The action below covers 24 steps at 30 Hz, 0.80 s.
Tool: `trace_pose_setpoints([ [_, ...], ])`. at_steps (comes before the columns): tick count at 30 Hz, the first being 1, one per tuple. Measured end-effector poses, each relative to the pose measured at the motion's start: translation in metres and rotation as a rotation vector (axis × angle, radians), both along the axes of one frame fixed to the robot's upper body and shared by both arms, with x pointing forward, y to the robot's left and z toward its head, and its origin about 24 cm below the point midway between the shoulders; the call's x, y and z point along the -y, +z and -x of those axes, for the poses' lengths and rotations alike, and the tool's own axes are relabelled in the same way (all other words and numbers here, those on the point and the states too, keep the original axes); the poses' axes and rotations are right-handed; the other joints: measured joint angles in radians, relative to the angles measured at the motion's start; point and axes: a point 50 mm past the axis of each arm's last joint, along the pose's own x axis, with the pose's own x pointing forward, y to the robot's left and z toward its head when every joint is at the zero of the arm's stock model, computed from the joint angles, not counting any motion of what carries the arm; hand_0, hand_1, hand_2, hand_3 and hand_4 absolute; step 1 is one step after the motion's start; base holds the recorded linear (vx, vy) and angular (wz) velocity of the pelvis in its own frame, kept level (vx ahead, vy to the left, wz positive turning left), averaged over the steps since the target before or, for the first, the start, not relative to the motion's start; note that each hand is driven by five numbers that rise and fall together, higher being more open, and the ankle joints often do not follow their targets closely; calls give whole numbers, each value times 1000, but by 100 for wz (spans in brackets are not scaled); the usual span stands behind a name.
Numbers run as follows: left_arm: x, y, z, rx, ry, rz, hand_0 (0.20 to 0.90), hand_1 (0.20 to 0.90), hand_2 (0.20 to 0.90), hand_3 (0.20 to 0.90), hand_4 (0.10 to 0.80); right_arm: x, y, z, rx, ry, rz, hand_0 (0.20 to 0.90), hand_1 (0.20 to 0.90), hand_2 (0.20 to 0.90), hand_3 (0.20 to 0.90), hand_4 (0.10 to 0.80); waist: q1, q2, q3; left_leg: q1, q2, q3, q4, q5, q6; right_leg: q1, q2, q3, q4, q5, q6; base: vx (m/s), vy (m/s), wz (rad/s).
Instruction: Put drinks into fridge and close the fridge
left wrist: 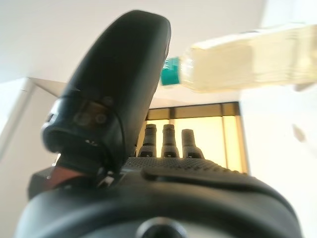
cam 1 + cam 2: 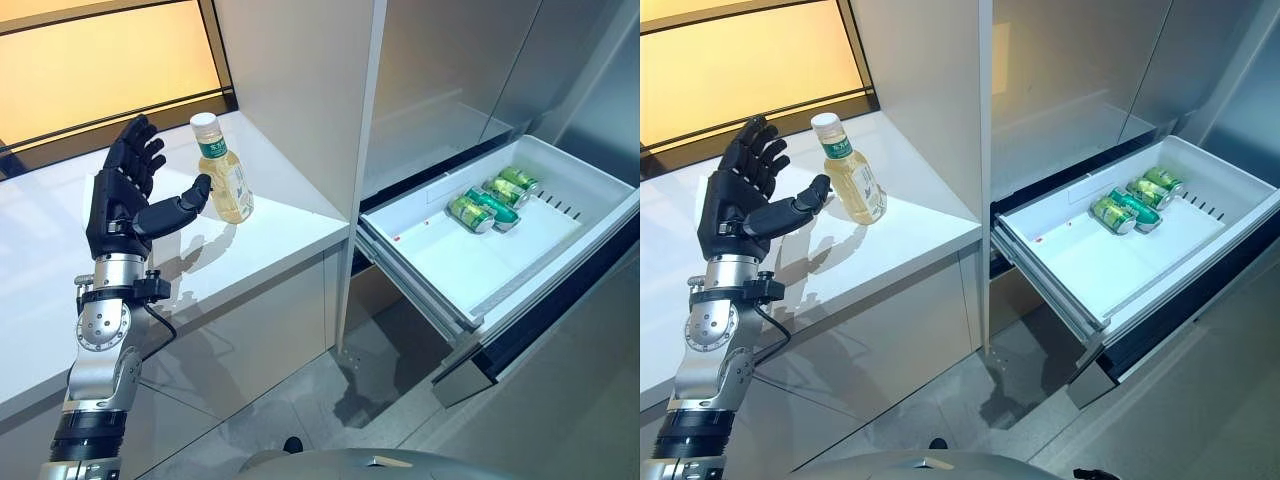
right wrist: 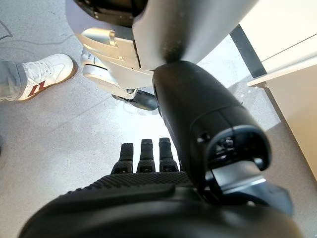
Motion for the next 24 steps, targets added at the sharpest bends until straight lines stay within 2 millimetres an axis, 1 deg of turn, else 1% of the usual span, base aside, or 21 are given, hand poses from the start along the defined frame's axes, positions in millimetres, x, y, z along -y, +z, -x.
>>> trace_pose_setpoints([
  [9, -2, -15, -4, -143, 17, 20, 900, 900, 900, 900, 800, 0, 0, -5, 1, 1, 0, 900, 900, 900, 900, 800, -15, 0, 0, 2, 0, 2, 0, 0, 0, 1, 0, 2, 0, 1, -1, 4, 0, 0],
  [24, 6, -25, -10, -235, -9, 32, 900, 900, 900, 900, 800, -1, 0, -7, -5, 1, 0, 900, 900, 900, 900, 800, -25, 1, -1, 6, 1, 4, 0, 0, 0, 3, 1, 5, 0, 2, -3, 2, 0, 0],
])
